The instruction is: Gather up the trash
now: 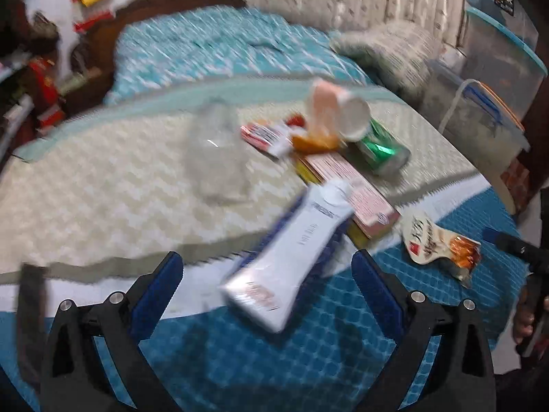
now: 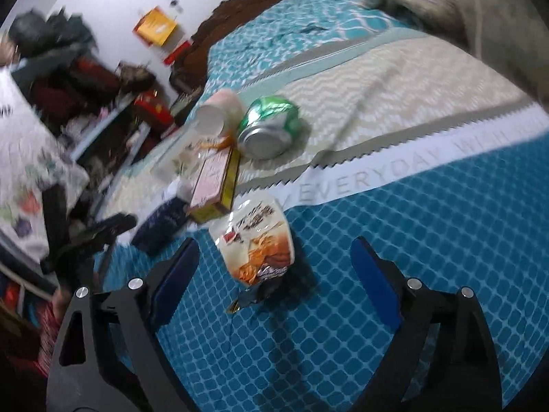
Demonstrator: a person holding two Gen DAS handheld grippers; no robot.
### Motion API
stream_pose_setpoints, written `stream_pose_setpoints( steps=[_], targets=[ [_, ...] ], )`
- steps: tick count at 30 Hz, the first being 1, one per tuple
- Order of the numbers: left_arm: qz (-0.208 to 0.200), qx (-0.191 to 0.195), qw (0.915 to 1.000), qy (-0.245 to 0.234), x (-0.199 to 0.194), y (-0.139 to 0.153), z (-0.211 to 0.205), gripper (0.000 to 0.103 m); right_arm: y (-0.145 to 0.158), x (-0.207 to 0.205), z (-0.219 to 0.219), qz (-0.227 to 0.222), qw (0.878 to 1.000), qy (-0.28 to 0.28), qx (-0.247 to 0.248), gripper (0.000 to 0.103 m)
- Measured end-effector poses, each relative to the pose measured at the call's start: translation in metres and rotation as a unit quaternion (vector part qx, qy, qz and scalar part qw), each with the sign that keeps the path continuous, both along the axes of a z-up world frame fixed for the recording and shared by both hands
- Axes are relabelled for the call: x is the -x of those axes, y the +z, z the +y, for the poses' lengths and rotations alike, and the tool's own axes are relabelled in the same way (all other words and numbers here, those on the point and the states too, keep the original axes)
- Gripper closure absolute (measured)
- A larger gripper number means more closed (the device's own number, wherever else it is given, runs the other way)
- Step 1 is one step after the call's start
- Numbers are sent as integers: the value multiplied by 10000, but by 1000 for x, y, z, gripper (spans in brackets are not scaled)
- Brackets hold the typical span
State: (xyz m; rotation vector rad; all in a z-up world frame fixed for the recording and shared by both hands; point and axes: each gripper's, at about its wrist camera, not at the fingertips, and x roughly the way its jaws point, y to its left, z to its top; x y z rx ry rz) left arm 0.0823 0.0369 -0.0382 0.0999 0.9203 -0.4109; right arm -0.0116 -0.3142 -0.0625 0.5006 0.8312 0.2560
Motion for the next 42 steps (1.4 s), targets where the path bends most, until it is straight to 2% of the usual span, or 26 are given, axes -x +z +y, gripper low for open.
stream_pose_setpoints(
  steps=[3, 4, 5, 6, 7, 8, 10, 12, 15, 19, 22, 29, 36, 38, 40, 41, 42],
  targets=[
    [131, -182, 9997, 55, -6, -18, -4, 10, -7, -9, 13, 104, 9994, 212, 255, 14],
    [200, -197, 9996, 73, -7, -23, -3, 28, -10, -12, 17, 139, 9989, 289, 337, 14],
    [293, -121, 9995, 28, -6, -26, -2, 33, -14, -18, 22, 215, 9981, 374, 436, 19],
    [378, -44, 9993, 24, -4, -28, 1, 39, -19, -22, 26, 360, 9972, 476, 458, 41],
    [373, -23, 9993, 51, 0, -28, 4, 41, -22, -23, 26, 452, 9966, 574, 369, 53],
    [378, 2, 9993, 61, 4, -27, 7, 42, -23, -24, 26, 486, 9963, 698, 144, 70],
    [363, 156, 9991, 144, 17, -20, 16, 45, -23, -21, 24, 479, 9951, 828, -255, 73],
    [322, 374, 9985, 226, 30, -11, 25, 47, -22, -18, 22, 447, 9950, 821, -346, 82],
    [342, 817, 9958, 238, 48, 4, 31, 50, -22, -12, 13, 399, 9940, 772, -663, 86],
    [296, 1203, 9923, -39, 60, 20, 16, 52, -13, 0, 1, 207, 9955, 636, -674, 87],
    [272, 1326, 9903, -318, 65, 27, -5, 53, 0, 12, -14, -14, 9978, 392, -533, 88],
    [306, 1349, 9864, -891, 64, 29, -64, 53, -7, 30, -58, 42, 9979, -248, -600, 88],
    [64, 869, 9885, -1233, 73, 29, -102, 52, -22, 36, -66, 243, 9963, -377, -732, 87],
    [168, 817, 9885, -1262, 74, 25, -105, 47, -26, 38, -64, 266, 9964, -308, -740, 84],
    [194, 669, 9907, -1166, 75, 21, -105, 35, -22, 38, -57, 209, 9979, -273, -542, 82],
    [195, 656, 9909, -1159, 75, 20, -104, 34, -20, 38, -53, 162, 9987, -218, -426, 81],
    [224, 655, 9910, -1148, 76, 19, -103, 34, -18, 39, -50, 116, 9992, -176, -347, 74]
  ],
)
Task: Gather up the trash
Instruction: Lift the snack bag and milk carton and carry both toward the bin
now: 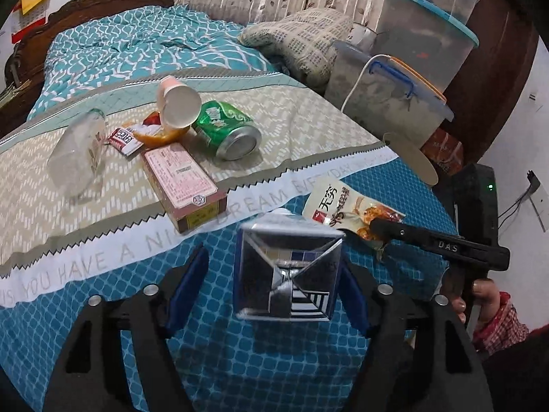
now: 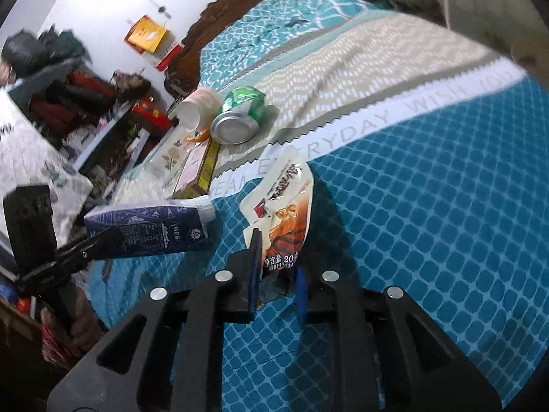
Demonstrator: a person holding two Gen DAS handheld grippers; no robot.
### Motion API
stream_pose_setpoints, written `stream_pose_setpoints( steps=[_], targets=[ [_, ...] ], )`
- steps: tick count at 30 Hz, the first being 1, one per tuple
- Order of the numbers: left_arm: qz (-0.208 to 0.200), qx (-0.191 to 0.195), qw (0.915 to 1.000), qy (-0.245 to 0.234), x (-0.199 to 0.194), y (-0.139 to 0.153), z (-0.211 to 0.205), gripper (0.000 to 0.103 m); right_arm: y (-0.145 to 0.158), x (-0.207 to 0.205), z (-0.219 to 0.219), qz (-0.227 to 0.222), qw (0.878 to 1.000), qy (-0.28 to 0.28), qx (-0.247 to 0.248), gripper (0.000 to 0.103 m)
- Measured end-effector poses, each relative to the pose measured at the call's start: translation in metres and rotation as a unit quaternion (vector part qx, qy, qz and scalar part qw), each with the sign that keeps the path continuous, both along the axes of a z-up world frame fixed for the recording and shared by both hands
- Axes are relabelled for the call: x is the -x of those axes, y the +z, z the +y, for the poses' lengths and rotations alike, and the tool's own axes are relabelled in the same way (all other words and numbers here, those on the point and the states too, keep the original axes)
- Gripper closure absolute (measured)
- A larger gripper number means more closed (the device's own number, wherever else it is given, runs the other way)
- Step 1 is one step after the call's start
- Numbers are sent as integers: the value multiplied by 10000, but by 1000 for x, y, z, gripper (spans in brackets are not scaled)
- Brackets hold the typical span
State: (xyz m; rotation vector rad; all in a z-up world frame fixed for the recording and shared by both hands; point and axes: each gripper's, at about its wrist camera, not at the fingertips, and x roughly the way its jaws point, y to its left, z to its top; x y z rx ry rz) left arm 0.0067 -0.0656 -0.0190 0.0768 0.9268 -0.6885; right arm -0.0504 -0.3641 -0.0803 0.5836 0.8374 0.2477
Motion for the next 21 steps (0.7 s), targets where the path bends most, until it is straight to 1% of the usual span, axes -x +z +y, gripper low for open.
stream_pose_setpoints(
  steps=[1, 2, 3, 4, 8, 10, 11, 17, 21],
  targets=[
    [20, -11, 10000, 12, 0, -1, 0, 31, 2, 0, 3, -19, 10000, 19, 27, 68],
    [42, -38, 10000, 29, 0, -2, 1, 29, 2, 0, 3, -44, 10000, 11, 27, 46],
    [55, -81, 9999, 42, 0, -3, 1, 27, 3, 1, 3, -83, 10000, -37, 11, 29],
    [63, -116, 9999, 27, 1, -4, 0, 26, 4, 4, 1, -171, 9998, -132, -18, 29],
    [93, -242, 9996, -61, 4, -9, -2, 25, 3, 4, -5, -139, 9997, -175, -19, 29],
    [134, -342, 9993, -85, 6, -12, -4, 20, 2, 3, -9, -111, 9997, -230, 4, 29],
    [155, -380, 9991, -87, 7, -14, -5, 19, 2, 4, -12, -107, 9996, -271, 4, 29],
    [301, -619, 9976, -121, 9, -28, -5, 19, -4, 2, -25, 27, 9990, -421, -123, 29],
    [510, -733, 9960, -36, 6, -41, -3, 19, -8, 1, -33, 83, 9985, -517, -174, 30]
  ],
)
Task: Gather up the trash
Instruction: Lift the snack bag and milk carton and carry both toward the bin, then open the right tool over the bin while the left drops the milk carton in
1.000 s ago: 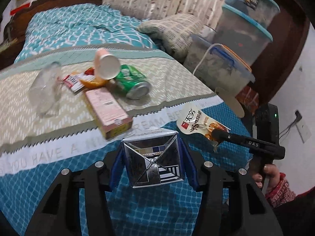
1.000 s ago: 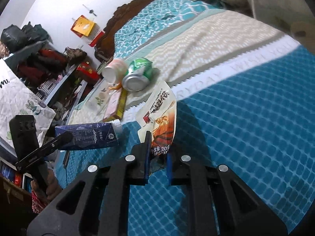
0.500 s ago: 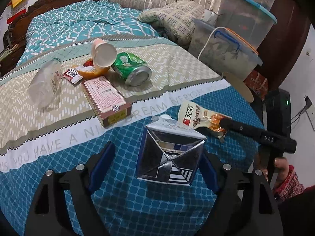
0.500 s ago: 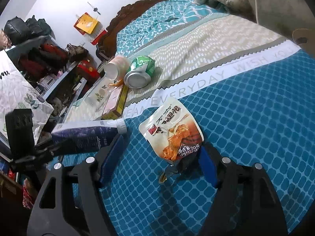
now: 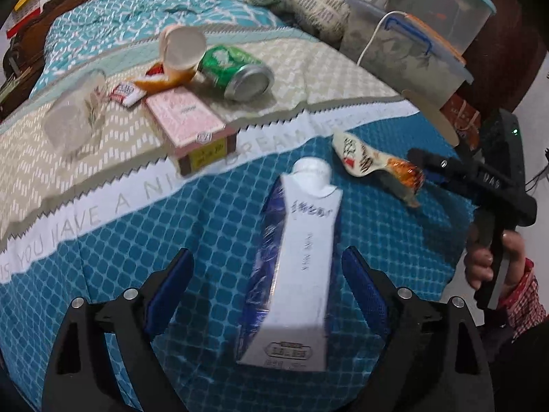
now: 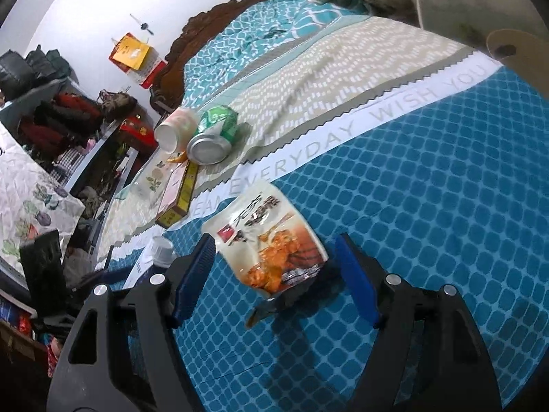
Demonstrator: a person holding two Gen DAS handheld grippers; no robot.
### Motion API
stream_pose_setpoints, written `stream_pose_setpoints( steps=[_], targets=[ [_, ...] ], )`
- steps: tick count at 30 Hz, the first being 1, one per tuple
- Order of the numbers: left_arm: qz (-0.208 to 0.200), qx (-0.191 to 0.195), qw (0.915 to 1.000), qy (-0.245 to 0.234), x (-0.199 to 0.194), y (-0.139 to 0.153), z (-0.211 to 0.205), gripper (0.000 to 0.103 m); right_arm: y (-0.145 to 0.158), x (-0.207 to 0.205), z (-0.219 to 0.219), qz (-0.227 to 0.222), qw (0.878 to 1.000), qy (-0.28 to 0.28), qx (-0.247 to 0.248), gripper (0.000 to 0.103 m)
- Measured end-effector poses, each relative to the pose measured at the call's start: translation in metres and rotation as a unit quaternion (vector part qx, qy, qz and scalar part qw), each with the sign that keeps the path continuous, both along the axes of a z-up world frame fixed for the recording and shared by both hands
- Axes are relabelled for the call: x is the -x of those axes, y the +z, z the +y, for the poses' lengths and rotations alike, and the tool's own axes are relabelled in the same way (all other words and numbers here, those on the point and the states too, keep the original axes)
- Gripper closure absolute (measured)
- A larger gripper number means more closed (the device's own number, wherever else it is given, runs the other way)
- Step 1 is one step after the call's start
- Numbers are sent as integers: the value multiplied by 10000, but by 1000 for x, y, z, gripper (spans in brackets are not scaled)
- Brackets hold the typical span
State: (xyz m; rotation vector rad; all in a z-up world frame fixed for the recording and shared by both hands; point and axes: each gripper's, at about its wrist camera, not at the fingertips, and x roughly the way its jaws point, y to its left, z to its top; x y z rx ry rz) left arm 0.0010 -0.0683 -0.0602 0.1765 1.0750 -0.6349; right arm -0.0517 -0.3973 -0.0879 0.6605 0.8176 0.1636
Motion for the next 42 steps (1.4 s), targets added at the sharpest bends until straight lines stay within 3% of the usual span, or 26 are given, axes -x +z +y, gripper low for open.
stream_pose_setpoints(
  steps=[2, 6, 8, 9, 12, 16, 20, 24, 28, 33, 38, 42],
  targets=[
    [18, 0, 10000, -33, 1, -2, -1, 19, 0, -1, -5, -4, 10000, -48, -31, 31],
    [-85, -174, 9994, -290, 9, -6, -11, 21, -6, -5, -6, 104, 9997, 34, -237, 43],
    [-98, -385, 9982, -438, 14, -12, -16, 35, -7, -5, -2, 96, 9998, 89, -166, 46],
    [-34, -493, 9974, -526, 15, -18, -18, 53, -8, -6, -1, 104, 9996, 160, -205, 56],
    [-92, -576, 9965, -592, 17, -21, -19, 54, -16, -8, 6, 234, 9979, 412, -452, 83],
    [-26, -355, 9978, -558, 9, -14, -21, 55, -15, -4, 7, 97, 9968, 396, -684, 87],
    [-121, -178, 9975, -675, -4, 1, -40, 55, -7, 4, -15, -135, 9975, -36, -698, 87],
    [-30, 144, 9931, -1162, -19, 16, -89, 54, -4, 17, -52, -270, 9953, -591, -715, 87],
    [95, 228, 9849, -1715, -34, 19, -158, 54, -4, 37, -93, -350, 9890, -1244, -713, 87],
    [479, 368, 9723, -2257, -52, 18, -255, 54, 4, 69, -160, -540, 9719, -2220, -561, 87],
    [545, 297, 9608, -2703, -56, 17, -350, 54, 9, 91, -221, -583, 9540, -2919, -359, 87],
    [563, 143, 9538, -2948, -60, 11, -417, 54, 7, 91, -254, -446, 9481, -3139, -222, 87]
  ],
)
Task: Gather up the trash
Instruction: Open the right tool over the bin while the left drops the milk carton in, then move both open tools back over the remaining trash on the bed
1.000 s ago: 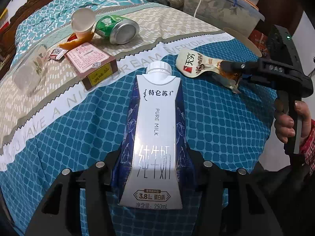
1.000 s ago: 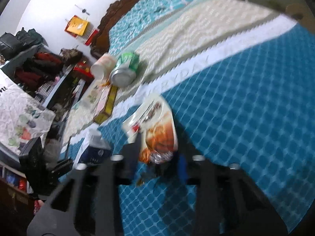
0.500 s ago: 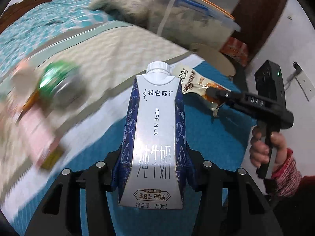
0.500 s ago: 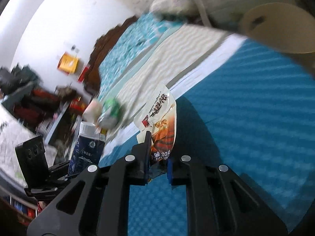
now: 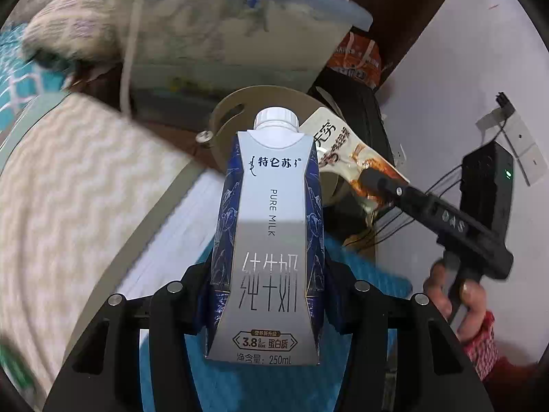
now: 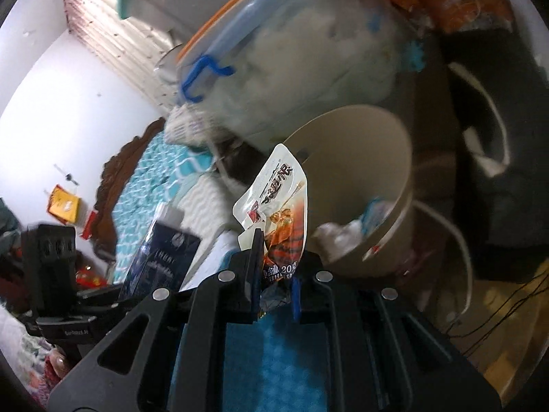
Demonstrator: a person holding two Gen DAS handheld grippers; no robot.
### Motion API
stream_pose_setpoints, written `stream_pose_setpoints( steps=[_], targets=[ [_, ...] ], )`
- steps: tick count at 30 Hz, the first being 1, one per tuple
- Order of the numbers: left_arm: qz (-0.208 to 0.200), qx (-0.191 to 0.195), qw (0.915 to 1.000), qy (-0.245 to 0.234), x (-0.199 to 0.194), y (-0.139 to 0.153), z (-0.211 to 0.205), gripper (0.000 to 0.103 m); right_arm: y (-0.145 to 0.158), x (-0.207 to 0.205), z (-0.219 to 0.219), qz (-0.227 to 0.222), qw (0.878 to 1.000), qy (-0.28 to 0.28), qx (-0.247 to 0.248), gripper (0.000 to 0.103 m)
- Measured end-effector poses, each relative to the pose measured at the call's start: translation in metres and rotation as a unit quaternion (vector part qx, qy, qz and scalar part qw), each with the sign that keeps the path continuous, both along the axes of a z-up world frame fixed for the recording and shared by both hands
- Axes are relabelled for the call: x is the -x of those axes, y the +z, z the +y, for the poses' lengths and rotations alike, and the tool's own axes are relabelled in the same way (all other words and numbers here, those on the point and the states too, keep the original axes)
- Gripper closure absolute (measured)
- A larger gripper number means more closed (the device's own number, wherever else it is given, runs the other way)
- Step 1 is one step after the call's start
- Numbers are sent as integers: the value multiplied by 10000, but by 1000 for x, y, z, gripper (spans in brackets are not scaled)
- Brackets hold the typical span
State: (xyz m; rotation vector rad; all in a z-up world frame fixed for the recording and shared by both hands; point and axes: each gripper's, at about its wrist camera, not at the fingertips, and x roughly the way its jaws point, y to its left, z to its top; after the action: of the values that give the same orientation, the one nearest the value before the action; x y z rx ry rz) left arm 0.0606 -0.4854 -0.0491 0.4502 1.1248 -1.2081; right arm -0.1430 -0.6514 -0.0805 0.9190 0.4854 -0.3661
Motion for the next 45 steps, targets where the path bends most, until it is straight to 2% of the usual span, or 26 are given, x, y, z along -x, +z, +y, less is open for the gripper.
stream_pose_setpoints(
  steps=[5, 6, 7, 9, 10, 14, 21, 26, 32, 36, 45],
  targets=[
    [-105, -183, 9997, -81, -3, -16, -54, 53, -4, -15, -24, 157, 9998, -120, 45, 83],
    [-192, -201, 9996, -58, -4, -18, -62, 46, -6, -19, -29, 176, 9998, -110, 47, 79],
    [-345, -228, 9991, 38, -5, -20, -67, 28, -9, -21, -33, 202, 9997, -113, 49, 74],
    [-577, -102, 9978, 297, -8, -17, -72, 24, -11, -21, -41, 230, 9994, -264, 73, 40],
    [-536, -43, 9980, 325, -11, -15, -72, 24, -9, -18, -41, 174, 9991, -366, 115, 38],
    [-448, 136, 9981, 399, -12, -3, -55, 24, 1, -10, -36, -46, 9985, -504, 220, 38],
    [-1071, 493, 9915, 550, 7, 16, 20, 24, 13, -9, 14, -253, 9989, -205, 335, 38],
    [-1565, 439, 9819, 975, 12, 16, 82, 24, 15, -25, 64, -314, 9988, 284, 260, 38],
    [-1902, 349, 9643, 1810, 7, 18, 165, 22, 12, -67, 137, -125, 9924, 1200, 238, 38],
    [-2151, 177, 9455, 2438, -2, 17, 224, 22, 10, -95, 186, 23, 9841, 1758, 264, 38],
    [-2312, -90, 9047, 3576, -21, 8, 341, 22, 5, -137, 279, 328, 9640, 2568, 613, 38]
  ],
)
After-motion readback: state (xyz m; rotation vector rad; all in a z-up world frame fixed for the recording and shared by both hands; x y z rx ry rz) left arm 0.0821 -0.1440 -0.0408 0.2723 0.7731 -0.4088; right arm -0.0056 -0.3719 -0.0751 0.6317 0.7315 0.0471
